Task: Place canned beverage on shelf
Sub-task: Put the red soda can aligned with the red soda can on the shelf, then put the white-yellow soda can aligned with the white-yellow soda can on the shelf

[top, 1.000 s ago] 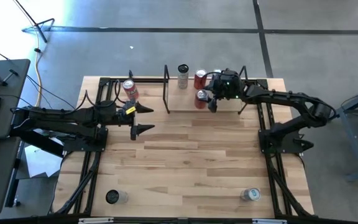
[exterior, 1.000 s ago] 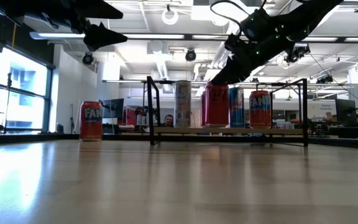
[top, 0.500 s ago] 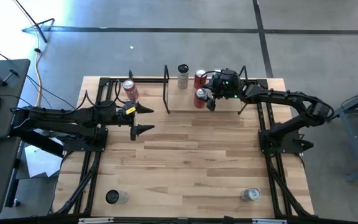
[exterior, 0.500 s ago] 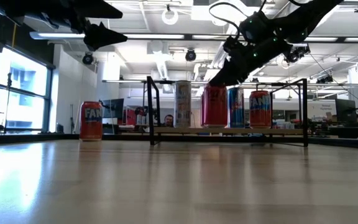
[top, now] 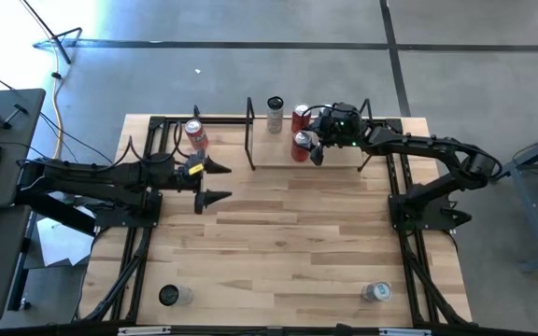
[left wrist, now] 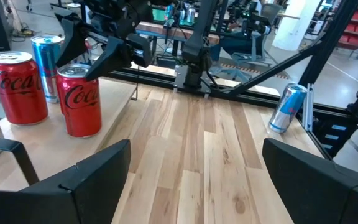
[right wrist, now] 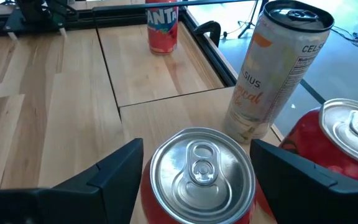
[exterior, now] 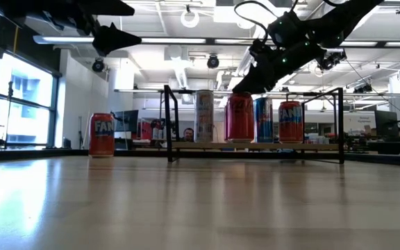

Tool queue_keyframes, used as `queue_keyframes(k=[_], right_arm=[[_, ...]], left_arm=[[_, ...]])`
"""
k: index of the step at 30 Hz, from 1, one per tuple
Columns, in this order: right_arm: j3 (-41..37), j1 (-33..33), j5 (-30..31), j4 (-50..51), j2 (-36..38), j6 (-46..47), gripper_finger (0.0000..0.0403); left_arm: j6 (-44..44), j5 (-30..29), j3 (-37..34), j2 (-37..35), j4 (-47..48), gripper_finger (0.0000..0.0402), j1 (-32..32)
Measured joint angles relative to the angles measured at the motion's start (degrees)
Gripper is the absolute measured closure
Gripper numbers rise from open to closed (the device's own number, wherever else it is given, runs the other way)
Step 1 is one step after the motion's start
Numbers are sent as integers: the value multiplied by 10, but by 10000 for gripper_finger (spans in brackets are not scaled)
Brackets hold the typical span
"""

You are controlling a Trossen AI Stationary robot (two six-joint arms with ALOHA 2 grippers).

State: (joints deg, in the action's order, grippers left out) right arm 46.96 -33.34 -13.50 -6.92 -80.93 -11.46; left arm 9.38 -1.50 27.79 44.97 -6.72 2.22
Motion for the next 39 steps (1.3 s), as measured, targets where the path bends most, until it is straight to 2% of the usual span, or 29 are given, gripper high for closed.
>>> queue_keyframes(k=[5, 11, 16, 21, 26, 32, 39], right_arm=[[1, 0, 0, 6, 0, -1, 123], [39, 0, 3, 50, 0, -6, 123], [84, 0, 40, 104, 0, -20, 123], [122, 0, 50, 144, 0, -26, 123], [138, 0, 74, 155, 0, -26, 127], [134, 3, 86, 157, 0, -31, 180], [131, 9, 94, 153, 0, -54, 292]], left_arm=[[-5, -4, 0, 0, 0, 46, -8], [-5, -5, 0, 0, 0, 46, -8], [-5, -6, 0, 0, 0, 46, -8], [-6, -7, 0, 0, 0, 46, -8], [-6, -7, 0, 0, 0, 46, -8], [-6, -7, 0, 0, 5, 46, -8], [-5, -7, 0, 0, 13, 46, -8]])
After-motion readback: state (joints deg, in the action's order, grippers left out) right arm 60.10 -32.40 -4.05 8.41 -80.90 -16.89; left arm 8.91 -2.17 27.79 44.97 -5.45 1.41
